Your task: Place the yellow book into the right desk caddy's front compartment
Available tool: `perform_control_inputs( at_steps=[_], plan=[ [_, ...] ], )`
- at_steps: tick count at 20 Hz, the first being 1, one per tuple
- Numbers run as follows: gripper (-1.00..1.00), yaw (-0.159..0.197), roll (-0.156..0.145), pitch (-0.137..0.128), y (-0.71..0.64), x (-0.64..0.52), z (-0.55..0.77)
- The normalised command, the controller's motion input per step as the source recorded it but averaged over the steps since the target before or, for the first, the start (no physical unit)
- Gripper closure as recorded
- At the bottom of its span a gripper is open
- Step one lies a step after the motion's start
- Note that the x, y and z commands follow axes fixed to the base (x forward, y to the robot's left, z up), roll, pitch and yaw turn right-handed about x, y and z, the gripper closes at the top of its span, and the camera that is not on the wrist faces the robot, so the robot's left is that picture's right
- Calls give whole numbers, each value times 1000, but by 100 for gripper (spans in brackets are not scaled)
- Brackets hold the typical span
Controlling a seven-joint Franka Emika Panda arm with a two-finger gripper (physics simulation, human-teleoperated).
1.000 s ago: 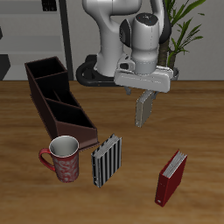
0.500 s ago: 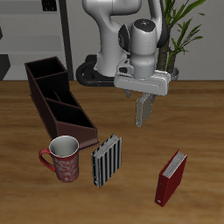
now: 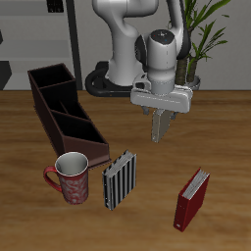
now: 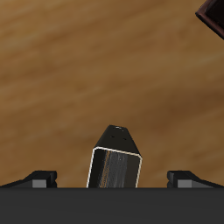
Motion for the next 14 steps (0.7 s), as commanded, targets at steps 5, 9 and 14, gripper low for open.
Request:
perform_control_inputs(
  at_steps=[5, 9, 14],
  plan=[
    [-100, -42, 17, 47, -23, 82, -149],
    [100, -18, 36, 62, -13, 140, -159],
    [100, 2, -16, -27, -158, 4, 157]
  ],
)
